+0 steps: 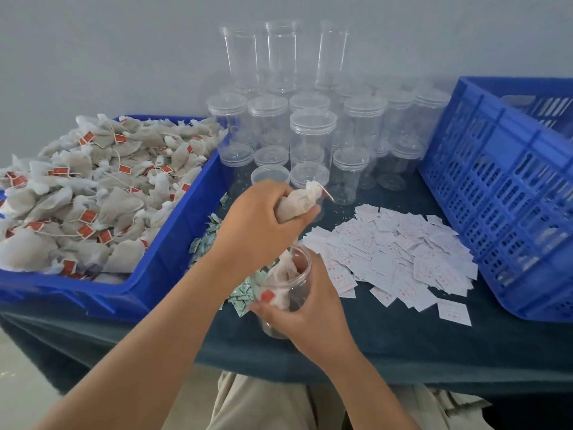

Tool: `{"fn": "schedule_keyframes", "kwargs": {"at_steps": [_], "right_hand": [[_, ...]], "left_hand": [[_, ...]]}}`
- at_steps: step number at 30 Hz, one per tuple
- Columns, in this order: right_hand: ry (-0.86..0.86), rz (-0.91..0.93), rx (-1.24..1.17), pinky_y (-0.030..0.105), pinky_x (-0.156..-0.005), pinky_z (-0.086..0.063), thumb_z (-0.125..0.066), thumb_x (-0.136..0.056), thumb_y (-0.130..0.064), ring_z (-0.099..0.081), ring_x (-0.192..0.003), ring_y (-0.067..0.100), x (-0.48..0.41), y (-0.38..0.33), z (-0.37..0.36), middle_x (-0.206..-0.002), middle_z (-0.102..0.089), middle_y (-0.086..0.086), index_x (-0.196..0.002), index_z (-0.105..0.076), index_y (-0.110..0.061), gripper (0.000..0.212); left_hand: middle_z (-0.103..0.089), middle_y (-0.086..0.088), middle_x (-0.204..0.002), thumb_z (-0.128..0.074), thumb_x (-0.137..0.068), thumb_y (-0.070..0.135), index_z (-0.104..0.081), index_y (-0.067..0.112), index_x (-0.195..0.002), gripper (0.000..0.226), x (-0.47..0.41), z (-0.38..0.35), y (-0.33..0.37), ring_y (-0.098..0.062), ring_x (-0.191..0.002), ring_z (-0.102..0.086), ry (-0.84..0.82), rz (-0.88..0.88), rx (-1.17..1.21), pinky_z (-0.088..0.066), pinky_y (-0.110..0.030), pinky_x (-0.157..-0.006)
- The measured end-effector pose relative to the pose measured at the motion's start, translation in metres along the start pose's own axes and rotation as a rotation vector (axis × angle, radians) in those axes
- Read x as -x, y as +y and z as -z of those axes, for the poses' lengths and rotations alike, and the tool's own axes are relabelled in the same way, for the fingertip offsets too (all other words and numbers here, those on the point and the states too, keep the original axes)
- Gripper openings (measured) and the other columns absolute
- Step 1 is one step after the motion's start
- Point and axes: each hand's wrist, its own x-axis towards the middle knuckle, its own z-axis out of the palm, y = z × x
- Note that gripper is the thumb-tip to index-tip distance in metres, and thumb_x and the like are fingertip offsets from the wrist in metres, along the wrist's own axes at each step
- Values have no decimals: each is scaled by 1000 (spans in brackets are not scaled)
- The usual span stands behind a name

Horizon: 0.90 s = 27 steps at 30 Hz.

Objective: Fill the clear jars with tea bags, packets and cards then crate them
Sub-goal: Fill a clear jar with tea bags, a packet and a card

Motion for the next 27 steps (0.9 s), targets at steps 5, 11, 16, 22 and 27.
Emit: {"fn": "schedule_keyframes", "kwargs": {"at_steps": [5, 11, 16, 22, 27], "right_hand": [[76, 7, 35, 9, -83, -54, -99, -70, -38, -68, -112, -4, 0, -5, 13, -122, -67, -29, -130, -51, -51, 78], [97, 12, 101, 16, -86, -57, -94, -68, -53, -67, -113, -1, -4, -7, 19, -125, -63, -29, -132, -47, -54, 79], [97, 11, 107, 31, -87, -62, -94, -70, -48, -71, -110, 6, -5, -6, 20, -121, -71, -22, -124, -53, -51, 69], [126, 50, 153, 33, -90, -62, -94, -69, -54, -66, -120, 8, -1, -8, 20, -131, -63, -22, -139, -48, -51, 84], [149, 34, 114, 37, -94, -61, -94, -67, -55, -67, -121, 8, -1, -7, 22, -132, -65, -22, -138, -49, -51, 84]], "left_hand": [[-69, 13, -88, -69, -94, 53, -64, 41, -100, 14, 4, 13, -8, -5, -72, -66, -94, 121, 312, -53, -19, -61], [-77, 10, -105, -61, -103, 42, -70, 34, -109, 14, 9, 20, 4, -13, -100, -74, -178, 266, 571, -63, -40, -83], [-75, 16, -95, -52, -102, 51, -62, 33, -101, 21, 18, 17, 13, -5, -88, -69, -224, 111, 236, -52, -34, -75], [-67, 24, -93, -76, -87, 58, -62, 43, -100, 24, 17, 16, 12, 0, -80, -66, -215, 35, 111, -48, -15, -63], [-70, 26, -95, -76, -80, 64, -69, 41, -93, 27, 17, 27, 12, 1, -93, -65, -260, -41, 13, -55, -28, -79]]}}
